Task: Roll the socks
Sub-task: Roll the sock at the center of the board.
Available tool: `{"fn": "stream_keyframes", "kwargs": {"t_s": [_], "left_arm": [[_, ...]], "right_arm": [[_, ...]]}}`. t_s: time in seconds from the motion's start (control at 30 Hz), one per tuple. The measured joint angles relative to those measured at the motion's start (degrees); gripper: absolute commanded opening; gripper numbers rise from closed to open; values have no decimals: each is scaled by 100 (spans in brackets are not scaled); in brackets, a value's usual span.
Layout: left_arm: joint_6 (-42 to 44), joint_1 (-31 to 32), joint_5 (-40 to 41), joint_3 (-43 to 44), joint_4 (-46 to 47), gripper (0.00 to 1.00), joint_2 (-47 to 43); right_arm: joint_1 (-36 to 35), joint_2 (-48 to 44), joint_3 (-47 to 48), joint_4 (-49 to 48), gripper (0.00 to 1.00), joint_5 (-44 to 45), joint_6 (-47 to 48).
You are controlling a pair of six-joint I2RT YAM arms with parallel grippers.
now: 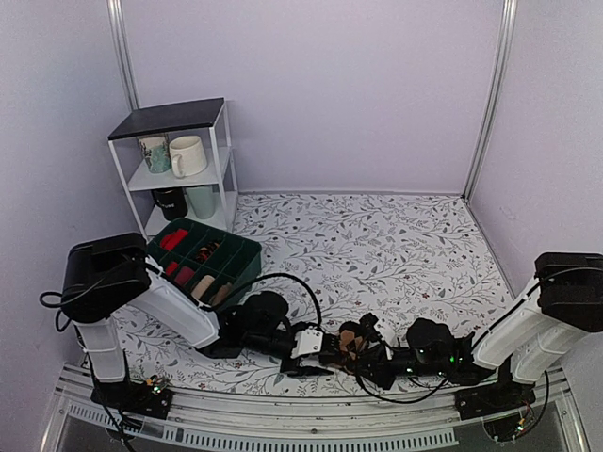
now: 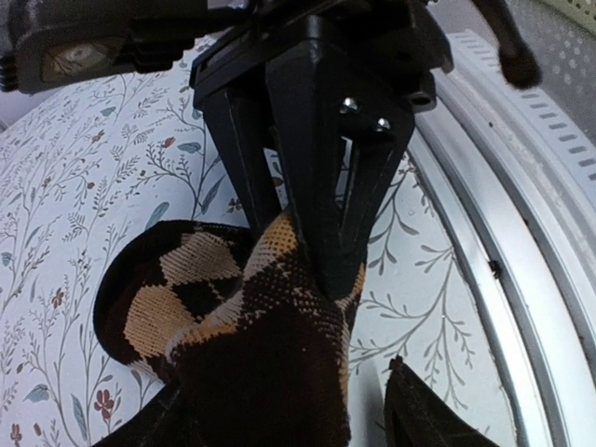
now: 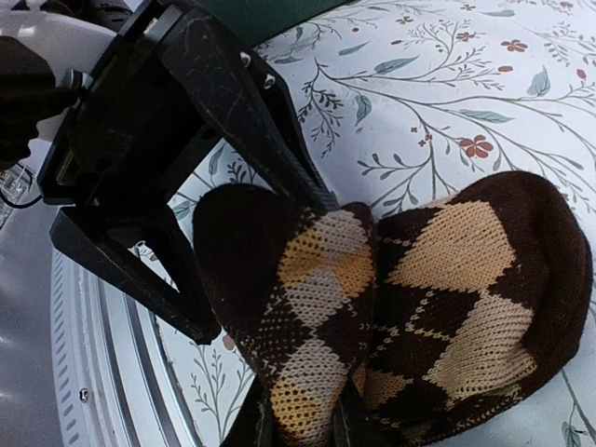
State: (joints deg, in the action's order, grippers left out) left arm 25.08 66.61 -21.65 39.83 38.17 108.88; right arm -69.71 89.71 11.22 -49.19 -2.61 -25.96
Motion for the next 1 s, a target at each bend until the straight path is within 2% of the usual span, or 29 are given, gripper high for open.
{"fn": "stream_keyframes", "kwargs": {"t_s": [0.2,0.3,0.33,0.53,0.7,1.0], "left_arm": [[20,101,433,-466,293,76,-455],[81,120,581,-702,358,91,-907],[120,122,612,-743,400,91,-1115],[295,129,323,-551,308,82,-1115],[376,129,133,-308,81,81,-614],[385,133,22,-31,-216,78,-214]], "right_arm": [[17,11,4,-11,0,-46,2],[39,37,11,-24,0,-107,2],[42,37,11,-26,0,-114,2],[48,37,24,-22,0,-140,4],[55,48,39,-13,0,-205,4],[81,61,42,-17,0,-251,2]]}}
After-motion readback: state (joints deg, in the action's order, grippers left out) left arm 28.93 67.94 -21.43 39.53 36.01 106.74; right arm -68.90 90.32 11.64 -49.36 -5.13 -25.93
